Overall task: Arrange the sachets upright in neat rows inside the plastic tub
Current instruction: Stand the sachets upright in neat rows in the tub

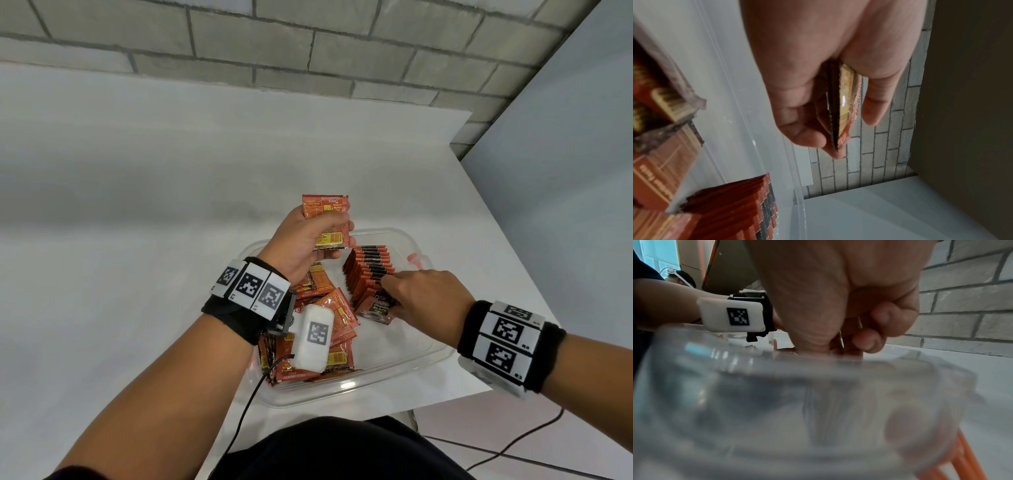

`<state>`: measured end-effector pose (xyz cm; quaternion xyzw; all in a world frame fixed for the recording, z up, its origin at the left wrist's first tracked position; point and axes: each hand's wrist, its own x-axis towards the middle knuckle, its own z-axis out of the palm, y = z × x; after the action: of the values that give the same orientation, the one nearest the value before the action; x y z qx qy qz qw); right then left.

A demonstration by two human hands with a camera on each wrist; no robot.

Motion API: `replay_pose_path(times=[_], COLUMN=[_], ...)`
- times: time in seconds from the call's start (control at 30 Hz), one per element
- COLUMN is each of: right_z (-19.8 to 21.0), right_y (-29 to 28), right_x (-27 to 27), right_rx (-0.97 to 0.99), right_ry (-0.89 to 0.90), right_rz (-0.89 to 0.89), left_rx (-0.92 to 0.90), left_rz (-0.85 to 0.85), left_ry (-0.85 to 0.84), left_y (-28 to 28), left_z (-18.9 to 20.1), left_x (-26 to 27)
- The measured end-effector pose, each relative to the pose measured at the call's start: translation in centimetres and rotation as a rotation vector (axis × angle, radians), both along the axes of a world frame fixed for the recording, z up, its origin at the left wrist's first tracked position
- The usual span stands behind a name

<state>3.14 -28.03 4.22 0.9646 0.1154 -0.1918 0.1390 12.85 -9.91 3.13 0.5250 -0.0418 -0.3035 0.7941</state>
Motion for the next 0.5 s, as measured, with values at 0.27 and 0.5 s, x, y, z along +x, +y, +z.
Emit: replay_pose_path(times=[0.27,0.5], right_z=[0.09,0.89], right_y=[-0.25,-0.54], right_x=[-0.07,-0.29], right_rx=[0.018,0.077], right_ry=[-0.015,-0.085], right_rz=[-0.044,-0.125], left_rx=[-0.001,-0.030], left_rz=[0.020,0.035], left_ry=[0.017,0.079], left_y=[-0.18,-0.33], left_z=[-0.19,-0.23], left_x=[0.04,0.07])
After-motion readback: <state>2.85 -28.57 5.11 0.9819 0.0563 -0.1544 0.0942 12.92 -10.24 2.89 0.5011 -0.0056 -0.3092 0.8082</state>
